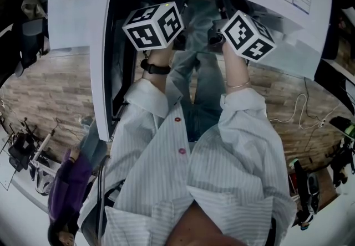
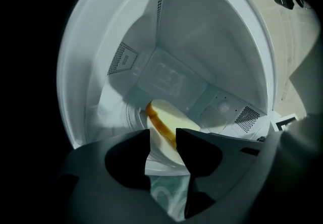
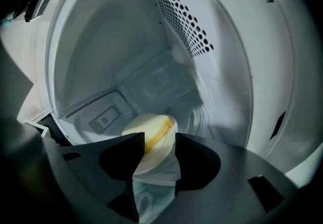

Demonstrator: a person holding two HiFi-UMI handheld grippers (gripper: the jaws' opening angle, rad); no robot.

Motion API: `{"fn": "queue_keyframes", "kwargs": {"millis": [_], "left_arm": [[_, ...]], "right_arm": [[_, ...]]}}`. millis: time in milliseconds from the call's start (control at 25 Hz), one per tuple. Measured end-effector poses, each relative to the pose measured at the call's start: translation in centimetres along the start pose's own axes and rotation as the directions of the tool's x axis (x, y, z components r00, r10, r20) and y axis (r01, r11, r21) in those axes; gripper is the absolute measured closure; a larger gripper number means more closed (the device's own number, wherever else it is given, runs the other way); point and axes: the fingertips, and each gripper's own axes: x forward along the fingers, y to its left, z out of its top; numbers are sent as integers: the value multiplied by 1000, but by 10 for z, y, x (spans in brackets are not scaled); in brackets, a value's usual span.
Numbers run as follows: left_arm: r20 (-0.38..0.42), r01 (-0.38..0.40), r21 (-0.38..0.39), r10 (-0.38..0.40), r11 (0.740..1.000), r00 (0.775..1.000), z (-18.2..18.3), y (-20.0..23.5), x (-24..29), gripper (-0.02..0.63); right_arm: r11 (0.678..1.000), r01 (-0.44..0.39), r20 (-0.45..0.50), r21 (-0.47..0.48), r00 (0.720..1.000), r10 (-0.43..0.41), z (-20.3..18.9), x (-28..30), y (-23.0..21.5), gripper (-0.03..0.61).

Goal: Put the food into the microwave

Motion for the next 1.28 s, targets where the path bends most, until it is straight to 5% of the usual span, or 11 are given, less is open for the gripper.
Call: {"fn": "queue_keyframes", "kwargs": {"millis": [1000,1280], "left_arm": [[47,18,-27,-17,999,999,0,-45,-43,463],[59,25,-71,-21,997,998,2,-61,-60,468]], "right_arm": [[989,-151,-33,-4,988,150,7,-47,33,394],[979,-203,-79,-16,976,201,12,-64,44,468]]}}
